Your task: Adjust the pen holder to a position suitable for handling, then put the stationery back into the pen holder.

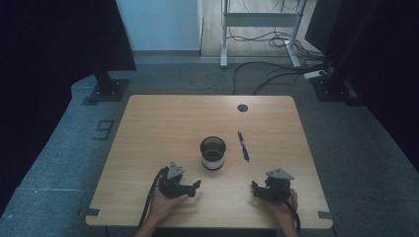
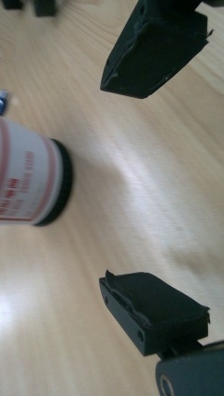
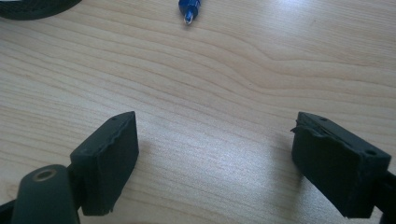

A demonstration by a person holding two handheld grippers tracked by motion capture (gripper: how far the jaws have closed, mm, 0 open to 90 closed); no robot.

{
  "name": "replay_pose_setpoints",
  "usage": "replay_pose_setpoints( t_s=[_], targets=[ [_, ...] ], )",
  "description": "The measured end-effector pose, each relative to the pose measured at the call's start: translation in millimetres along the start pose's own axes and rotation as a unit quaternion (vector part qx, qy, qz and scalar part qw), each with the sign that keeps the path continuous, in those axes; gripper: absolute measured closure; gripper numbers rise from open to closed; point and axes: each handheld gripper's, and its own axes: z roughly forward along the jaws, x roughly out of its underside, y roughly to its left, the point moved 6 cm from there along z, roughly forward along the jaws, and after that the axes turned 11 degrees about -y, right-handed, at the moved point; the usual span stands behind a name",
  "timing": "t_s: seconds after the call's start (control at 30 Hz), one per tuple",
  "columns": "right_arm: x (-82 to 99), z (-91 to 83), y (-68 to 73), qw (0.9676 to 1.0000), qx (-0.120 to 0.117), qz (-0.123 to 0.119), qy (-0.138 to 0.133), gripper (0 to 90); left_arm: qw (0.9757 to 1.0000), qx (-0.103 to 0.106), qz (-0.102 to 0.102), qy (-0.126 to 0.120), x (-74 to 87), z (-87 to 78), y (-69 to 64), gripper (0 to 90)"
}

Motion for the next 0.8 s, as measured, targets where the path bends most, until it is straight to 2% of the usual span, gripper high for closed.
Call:
replay_pose_setpoints(
  t_s=[0.1,0.23,0.47,0.63,0.8],
  targets=[
    [0.0,0.0,0.0,1.0,0.0,0.0,0.0,13.9,0.9999,-0.002,-0.001,0.012,11.3,-2.0,1.1,7.6],
    [0.0,0.0,-0.1,1.0,0.0,0.0,0.0,13.9,0.9997,-0.009,0.002,0.021,17.7,-2.0,4.1,9.2],
    [-0.1,0.0,-0.1,1.0,0.001,0.0,0.0,13.7,0.9998,-0.006,-0.006,0.019,20.6,-2.9,5.3,9.6],
    [-0.3,0.3,-0.4,1.0,0.002,0.0,0.001,13.3,0.9997,-0.007,0.0,0.022,21.0,-3.4,7.2,11.2],
    [-1.2,1.2,-0.2,1.0,-0.002,-0.002,0.001,14.9,0.9997,-0.006,-0.003,0.023,19.0,-4.3,9.6,11.5]
  ],
)
